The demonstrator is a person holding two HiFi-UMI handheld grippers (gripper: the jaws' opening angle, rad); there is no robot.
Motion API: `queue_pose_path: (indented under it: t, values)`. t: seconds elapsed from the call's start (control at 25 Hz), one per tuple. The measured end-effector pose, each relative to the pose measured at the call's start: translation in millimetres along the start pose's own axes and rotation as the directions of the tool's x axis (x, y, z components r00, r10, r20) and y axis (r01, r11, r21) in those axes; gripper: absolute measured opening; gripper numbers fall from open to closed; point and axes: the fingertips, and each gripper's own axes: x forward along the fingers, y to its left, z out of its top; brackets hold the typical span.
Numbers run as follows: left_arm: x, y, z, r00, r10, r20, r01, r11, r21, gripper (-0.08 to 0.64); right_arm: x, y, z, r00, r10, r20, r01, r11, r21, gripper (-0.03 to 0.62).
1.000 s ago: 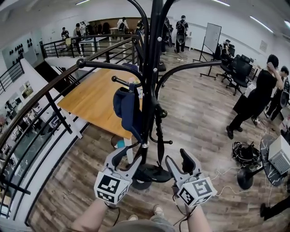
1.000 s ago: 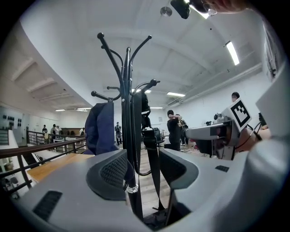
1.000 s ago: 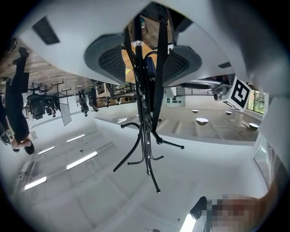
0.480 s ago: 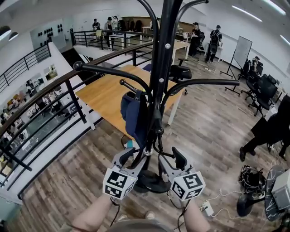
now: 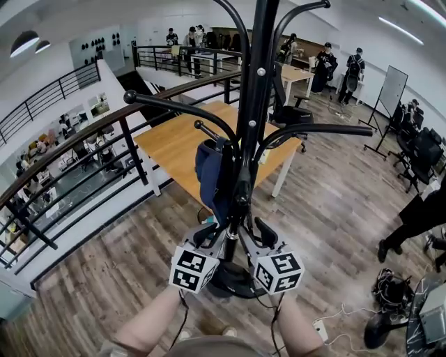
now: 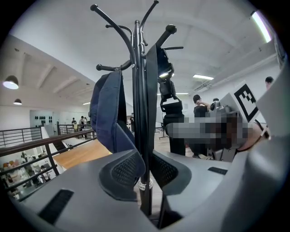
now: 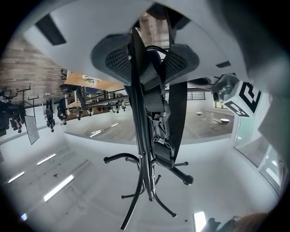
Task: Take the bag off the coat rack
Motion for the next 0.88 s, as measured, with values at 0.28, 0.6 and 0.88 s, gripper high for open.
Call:
queue_pose_path:
  t: [0.28,0.6,0.88]
  values:
    - [1.7,-4.4,3.5,0.998,-0.049,-0.037,0.049,0.999,0.001,0.017,-1.2,-2.9,13.6,1.000,-0.024,0.009,0.024,1.000,0.017,0.048]
    - [-23.7,3.5,38.2,0.998,-0.024,0.052,0.025,0.999,-0.021,0.015,-22.8,-5.7,56.4,0.996,0.018,0.093,-0.026,0.996,0.083,0.044]
    - [-51.1,13.6,114.4,0.981,-0.018,0.191,0.010,0.999,0.043,0.015,-52.9,7.4,134.7,0.965,0.078,0.249,-0.093,0.994,0.049,0.044]
